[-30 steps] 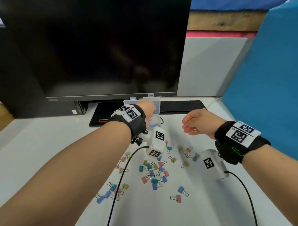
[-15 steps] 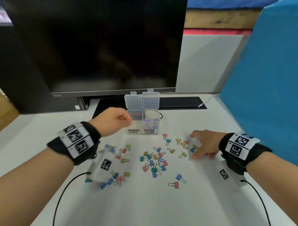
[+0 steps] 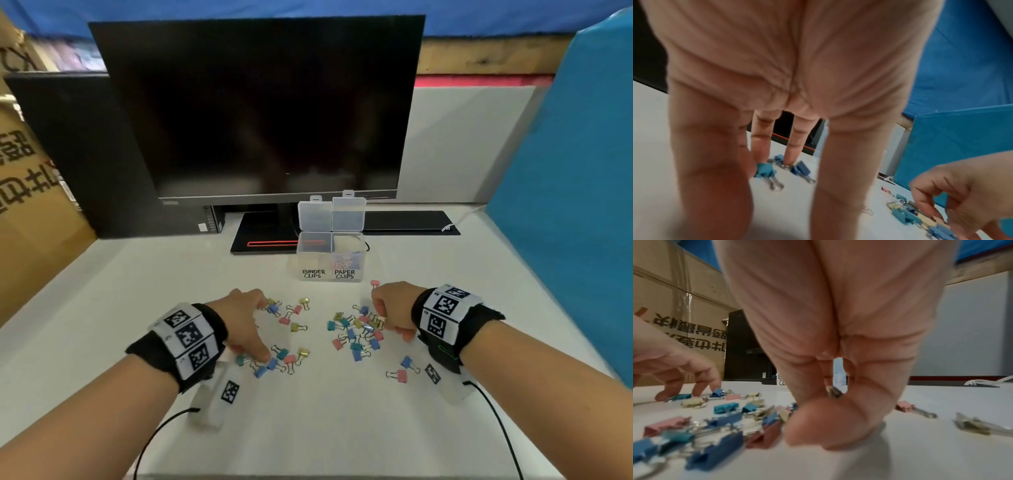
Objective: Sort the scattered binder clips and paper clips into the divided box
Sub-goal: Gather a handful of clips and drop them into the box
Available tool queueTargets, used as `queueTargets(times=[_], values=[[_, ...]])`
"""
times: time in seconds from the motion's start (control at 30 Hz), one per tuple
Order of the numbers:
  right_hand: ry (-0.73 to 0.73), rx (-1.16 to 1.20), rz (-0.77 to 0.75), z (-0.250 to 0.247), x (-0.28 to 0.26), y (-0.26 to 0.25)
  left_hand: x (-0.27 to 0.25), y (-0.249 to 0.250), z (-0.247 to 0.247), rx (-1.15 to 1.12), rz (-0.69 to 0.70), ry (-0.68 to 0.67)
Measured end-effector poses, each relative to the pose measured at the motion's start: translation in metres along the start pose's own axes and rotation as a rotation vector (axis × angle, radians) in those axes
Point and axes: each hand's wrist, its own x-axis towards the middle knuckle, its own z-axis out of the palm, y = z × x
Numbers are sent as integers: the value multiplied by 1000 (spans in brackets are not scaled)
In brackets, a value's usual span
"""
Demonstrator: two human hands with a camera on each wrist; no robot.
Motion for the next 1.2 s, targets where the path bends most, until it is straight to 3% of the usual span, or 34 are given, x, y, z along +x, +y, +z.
queueTargets(times=[0.1, 0.23, 0.3, 0.47, 0.57, 0.8, 0.87, 1.07, 1.2], values=[[12, 42, 35, 2, 6, -5, 0, 17, -1, 5, 21, 49], [-57, 321, 28, 5, -3, -14, 1, 41, 7, -4, 109, 87], [-78, 261, -40, 7, -8, -20, 3, 56, 17, 28, 174, 86], [50, 59, -99, 11, 4, -34, 5, 92, 27, 132, 281, 100], [87, 59, -81, 14, 13, -38, 8, 101, 29, 72, 294, 74], [20, 143, -94, 8, 13, -29, 15, 101, 33, 83, 319, 179], [15, 257, -91, 7, 13, -24, 16, 102, 32, 25, 305, 165], [-75, 940, -20, 10, 16, 3, 22, 86, 18, -218, 225, 42], [-112, 1357, 9, 18, 15, 17, 24, 68, 14, -793, 142, -151]])
